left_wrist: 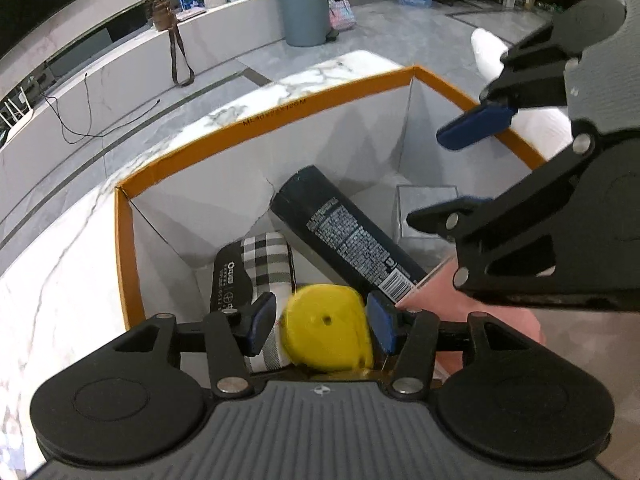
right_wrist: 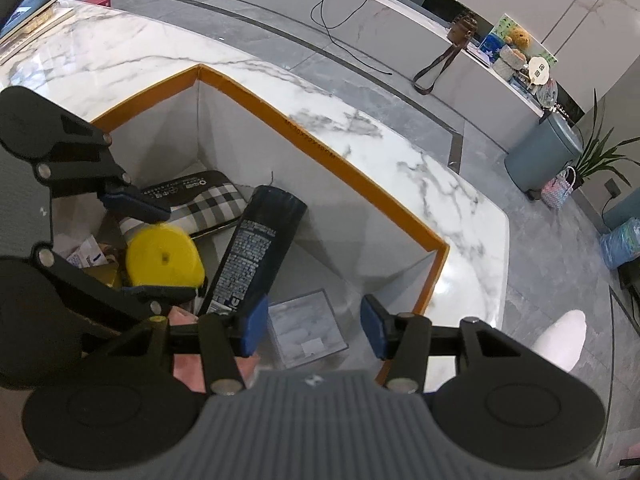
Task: Organize rigid objects
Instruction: 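Open both tools to drop the tape measure and clear box inside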
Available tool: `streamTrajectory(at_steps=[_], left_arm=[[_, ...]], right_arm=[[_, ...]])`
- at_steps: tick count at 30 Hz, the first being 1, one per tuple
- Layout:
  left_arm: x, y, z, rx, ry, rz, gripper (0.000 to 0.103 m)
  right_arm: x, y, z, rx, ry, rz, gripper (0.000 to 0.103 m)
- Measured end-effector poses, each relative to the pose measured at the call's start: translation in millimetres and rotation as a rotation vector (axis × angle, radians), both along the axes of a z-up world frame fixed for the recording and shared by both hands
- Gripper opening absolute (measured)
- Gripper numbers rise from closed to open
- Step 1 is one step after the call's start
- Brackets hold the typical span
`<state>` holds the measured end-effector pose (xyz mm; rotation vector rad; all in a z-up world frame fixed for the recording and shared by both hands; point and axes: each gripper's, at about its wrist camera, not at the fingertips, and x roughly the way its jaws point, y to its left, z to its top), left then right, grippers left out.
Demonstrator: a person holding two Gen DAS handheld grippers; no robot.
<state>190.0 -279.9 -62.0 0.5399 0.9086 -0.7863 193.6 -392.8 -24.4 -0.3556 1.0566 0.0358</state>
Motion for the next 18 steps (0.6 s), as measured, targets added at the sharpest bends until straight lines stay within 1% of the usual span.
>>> streamTrajectory(at_steps=[3, 6, 8, 11, 14, 18], left_arm=[[0.2, 2.7, 5.4, -0.011, 0.002, -0.003, 0.064], [-3.9, 6.4, 12.4, -0.015, -0.011, -0.015, 0.065], [-6.1, 9.2, 17.6, -0.022, -0.021, -0.011, 0.068], [-11.0, 16.6, 31.0, -0.045, -0.041, 0.000, 0.068], [-18.4, 29.0, 48.1, -0.069, -0.074, 0.016, 0.068], [-36.0, 50.5, 74.3, -0.102, -0.144, 0.046, 0.068]], right_arm=[[-1.2, 0.8, 1.0, -0.005, 0.003, 0.000, 0.053], [-4.1, 2.4, 5.1, -0.007, -0.005, -0.007, 0.057], [-5.8, 3.3, 9.9, -0.007, -0.010, -0.012, 0.057], [-10.0, 7.4, 21.0, -0.014, -0.026, -0.018, 0.058], [-17.8, 14.6, 35.7, -0.021, -0.052, -0.030, 0.063], [-36.8, 29.7, 59.8, -0.023, -0.099, -0.032, 0.069]])
